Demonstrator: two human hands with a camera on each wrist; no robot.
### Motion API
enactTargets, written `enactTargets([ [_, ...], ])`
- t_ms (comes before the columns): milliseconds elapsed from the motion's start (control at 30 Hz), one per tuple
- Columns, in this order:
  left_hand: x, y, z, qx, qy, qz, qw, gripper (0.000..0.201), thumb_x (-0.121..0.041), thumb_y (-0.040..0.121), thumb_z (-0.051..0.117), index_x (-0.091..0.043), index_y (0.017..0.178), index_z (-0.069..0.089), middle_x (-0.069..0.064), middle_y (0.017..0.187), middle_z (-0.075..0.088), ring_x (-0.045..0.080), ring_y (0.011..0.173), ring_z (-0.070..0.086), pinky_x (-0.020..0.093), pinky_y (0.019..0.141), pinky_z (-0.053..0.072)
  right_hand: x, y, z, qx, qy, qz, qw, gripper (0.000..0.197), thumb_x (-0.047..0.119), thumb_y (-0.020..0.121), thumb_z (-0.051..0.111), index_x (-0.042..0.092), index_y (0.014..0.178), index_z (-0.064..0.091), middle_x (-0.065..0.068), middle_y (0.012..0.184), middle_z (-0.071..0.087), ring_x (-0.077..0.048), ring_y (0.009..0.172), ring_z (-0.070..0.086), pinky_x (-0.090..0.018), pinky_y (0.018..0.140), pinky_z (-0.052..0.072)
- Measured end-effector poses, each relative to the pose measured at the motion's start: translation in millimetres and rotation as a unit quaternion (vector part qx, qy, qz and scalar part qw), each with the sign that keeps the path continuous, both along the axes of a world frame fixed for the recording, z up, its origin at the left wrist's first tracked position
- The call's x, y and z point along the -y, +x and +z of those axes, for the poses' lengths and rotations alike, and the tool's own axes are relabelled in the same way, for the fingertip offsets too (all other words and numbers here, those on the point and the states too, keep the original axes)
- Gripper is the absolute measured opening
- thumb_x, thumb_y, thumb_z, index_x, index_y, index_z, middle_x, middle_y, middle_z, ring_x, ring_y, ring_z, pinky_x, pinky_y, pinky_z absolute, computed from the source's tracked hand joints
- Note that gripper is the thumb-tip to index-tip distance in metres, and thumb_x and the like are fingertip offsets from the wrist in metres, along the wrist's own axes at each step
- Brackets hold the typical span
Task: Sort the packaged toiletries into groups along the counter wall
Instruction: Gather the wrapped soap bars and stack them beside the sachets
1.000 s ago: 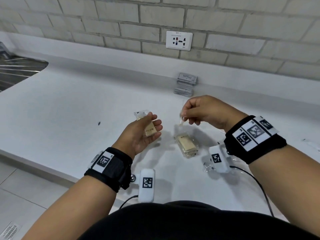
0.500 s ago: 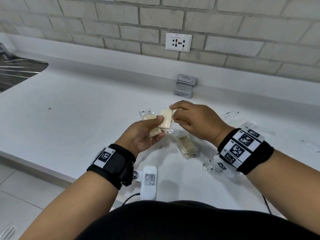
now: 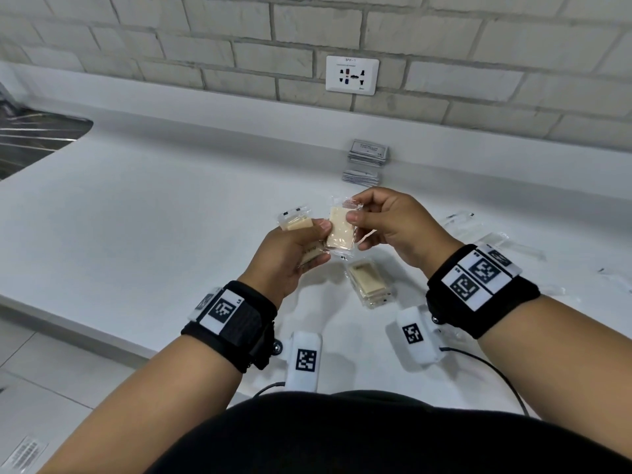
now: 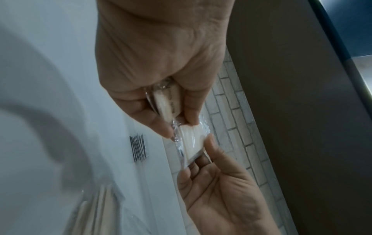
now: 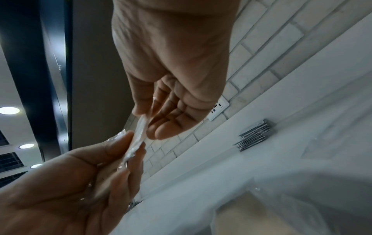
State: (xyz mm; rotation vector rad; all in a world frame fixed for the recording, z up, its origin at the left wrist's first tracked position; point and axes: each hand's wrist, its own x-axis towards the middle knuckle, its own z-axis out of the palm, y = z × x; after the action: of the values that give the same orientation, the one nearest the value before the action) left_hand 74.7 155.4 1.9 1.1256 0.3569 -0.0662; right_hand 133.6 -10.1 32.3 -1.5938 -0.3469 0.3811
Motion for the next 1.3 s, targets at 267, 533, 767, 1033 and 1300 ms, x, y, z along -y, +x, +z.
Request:
enactTargets([
  [267, 3.4, -1.3, -4.5, -0.006, -0.034, -0.021, 0.999, 0.017, -0.011, 0.093, 0.057, -0.007, 0.109, 0.061, 0.006, 0.089, 0.068, 0.022, 0.082, 0.068, 0.032, 0.072, 0.059, 11.1, 17.6, 1.4, -0.03, -0.132, -0.014, 0.991, 0.015, -0.004, 0.082, 0.067, 0.009, 0.084, 0.06, -0.006, 0.066, 0.06, -0.016, 0.05, 0.055, -0.026, 0.047, 0.048],
  [533, -12.7, -9.1, -7.1, 0.001, -0.093, -0.064, 0.994, 0.027, -0.001, 0.095, 0.046, 0.004, 0.12, 0.055, 0.018, 0.115, 0.066, 0.033, 0.101, 0.066, 0.037, 0.073, 0.06, 13.3, 18.8, -25.8, 0.098, -0.502, 0.047, 0.858, 0.019, 0.019, 0.073, 0.08, 0.022, 0.085, 0.065, 0.005, 0.082, 0.062, -0.012, 0.07, 0.058, -0.027, 0.064, 0.046],
  [767, -8.7, -9.7, -4.3, 0.021, -0.063, -0.035, 0.997, 0.007, -0.004, 0.093, 0.055, -0.004, 0.095, 0.061, 0.005, 0.083, 0.071, 0.019, 0.079, 0.071, 0.033, 0.074, 0.058, -8.3, 3.2, 2.6, 0.048, -0.229, 0.025, 0.972, 0.005, 0.014, 0.08, 0.075, 0.011, 0.08, 0.071, 0.002, 0.071, 0.069, -0.013, 0.058, 0.059, -0.024, 0.053, 0.046],
  [1033, -9.4, -8.0, -3.2, 0.031, -0.102, -0.028, 0.994, 0.029, -0.03, 0.098, 0.048, -0.006, 0.11, 0.057, 0.013, 0.1, 0.069, 0.023, 0.084, 0.072, 0.033, 0.07, 0.06, 3.7, 6.4, 18.7, 0.031, -0.125, 0.065, 0.99, 0.015, 0.002, 0.088, 0.063, 0.01, 0.075, 0.064, -0.001, 0.066, 0.068, -0.013, 0.056, 0.06, -0.023, 0.053, 0.046],
  [1300, -17.9, -5.4, -3.2, 0.035, 0.083, -0.037, 0.995, 0.035, -0.044, 0.096, 0.048, -0.016, 0.113, 0.06, -0.004, 0.1, 0.067, 0.015, 0.088, 0.066, 0.028, 0.07, 0.053, 4.4, 7.2, 23.2, 0.064, -0.347, 0.16, 0.922, 0.018, 0.003, 0.087, 0.061, 0.015, 0.074, 0.061, 0.004, 0.066, 0.066, -0.009, 0.063, 0.062, -0.025, 0.063, 0.047],
])
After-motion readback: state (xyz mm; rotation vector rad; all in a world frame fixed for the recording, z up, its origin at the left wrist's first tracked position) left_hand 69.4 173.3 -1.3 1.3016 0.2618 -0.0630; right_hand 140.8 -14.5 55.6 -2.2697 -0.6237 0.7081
